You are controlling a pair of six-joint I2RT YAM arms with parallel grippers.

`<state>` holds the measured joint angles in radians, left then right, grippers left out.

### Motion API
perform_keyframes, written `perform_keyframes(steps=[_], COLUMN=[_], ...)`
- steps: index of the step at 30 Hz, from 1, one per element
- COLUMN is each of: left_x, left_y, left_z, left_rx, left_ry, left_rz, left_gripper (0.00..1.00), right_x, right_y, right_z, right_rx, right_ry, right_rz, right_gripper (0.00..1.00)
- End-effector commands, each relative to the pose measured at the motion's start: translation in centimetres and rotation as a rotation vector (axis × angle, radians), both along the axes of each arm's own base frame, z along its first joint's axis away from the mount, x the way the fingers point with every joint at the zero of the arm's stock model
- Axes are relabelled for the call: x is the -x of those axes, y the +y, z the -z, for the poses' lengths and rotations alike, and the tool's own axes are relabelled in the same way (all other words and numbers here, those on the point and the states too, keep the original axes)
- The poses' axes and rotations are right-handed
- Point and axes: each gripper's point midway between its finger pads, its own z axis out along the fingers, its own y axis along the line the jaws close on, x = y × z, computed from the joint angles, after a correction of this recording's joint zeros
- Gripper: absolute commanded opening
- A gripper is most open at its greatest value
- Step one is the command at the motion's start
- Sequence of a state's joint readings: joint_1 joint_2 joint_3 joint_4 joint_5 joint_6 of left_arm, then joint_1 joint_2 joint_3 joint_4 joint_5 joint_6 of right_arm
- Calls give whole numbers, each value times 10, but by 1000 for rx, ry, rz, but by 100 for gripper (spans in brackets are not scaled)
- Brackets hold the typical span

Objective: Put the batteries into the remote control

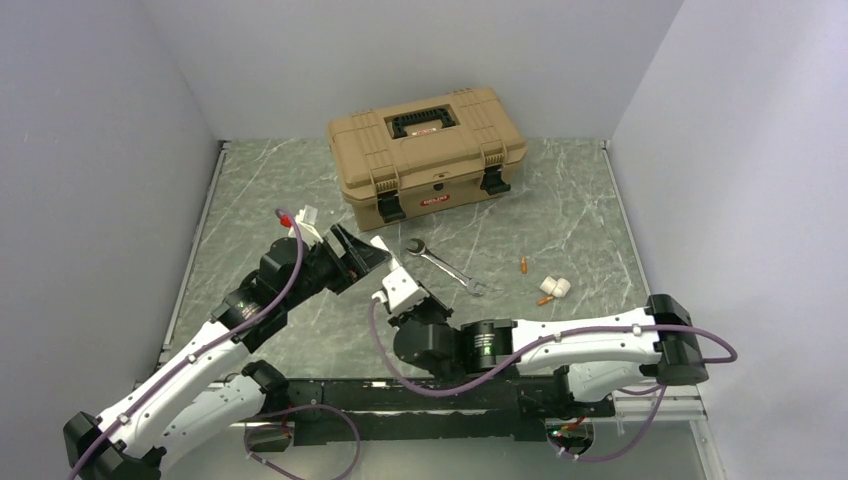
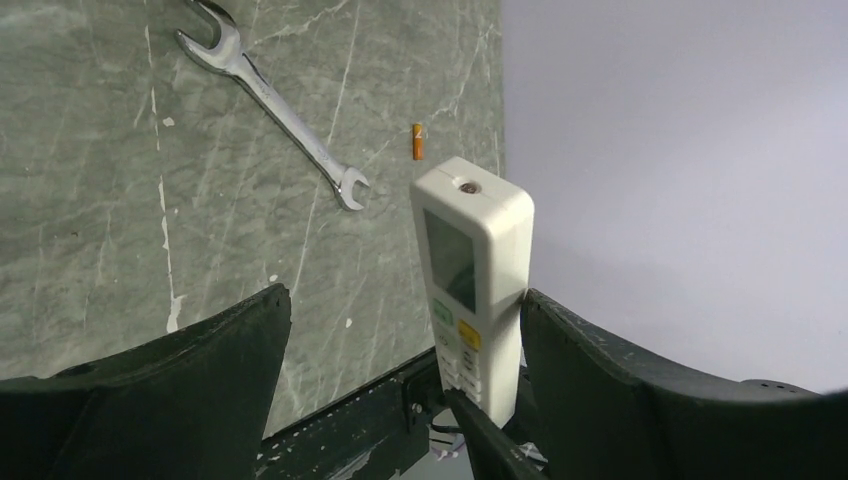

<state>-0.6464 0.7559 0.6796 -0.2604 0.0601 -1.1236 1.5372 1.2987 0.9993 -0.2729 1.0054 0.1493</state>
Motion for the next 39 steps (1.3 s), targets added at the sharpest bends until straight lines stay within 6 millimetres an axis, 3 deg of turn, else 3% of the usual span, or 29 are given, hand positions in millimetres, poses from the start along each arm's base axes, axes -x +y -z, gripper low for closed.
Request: perform_keyframes(steps=[1,13,20,24,29,35,36,38,39], left_x=[0,-3,-4,-3,-2,-2,-1,-2,-1], left_y=[-2,-2,-9,-9,-9,-12,-12,-13,-13], left_z=[-26,-20,-21,-18,-16,-11,-10,-9,-8], left_rx=[49,78,92,98,107,105,106,107,107], left_ry=[-34,-6,-9,-7,-9,1,3,7,6], left_rz=[7,-23,5,4,4,20,22,22,25], left_gripper=[88,84,60,55,43,11,3,0,0], right_x=[-6,11,16,19,19,22,22,25,28], right_y=[-2,23,33,37,38,40,41,43,45], right_z=[-25,-25,-15,-13,-15,-17,-17,-18,-18], right_rx=[66,92,156,170,198,192,187,172,162], right_ry=[-110,-129,-149,-160,-185,-190,-188,-178,-171], right_rz=[72,5,7,9,13,5,2,-15,-29], right_gripper=[0,0,0,0,0,0,4,18,32])
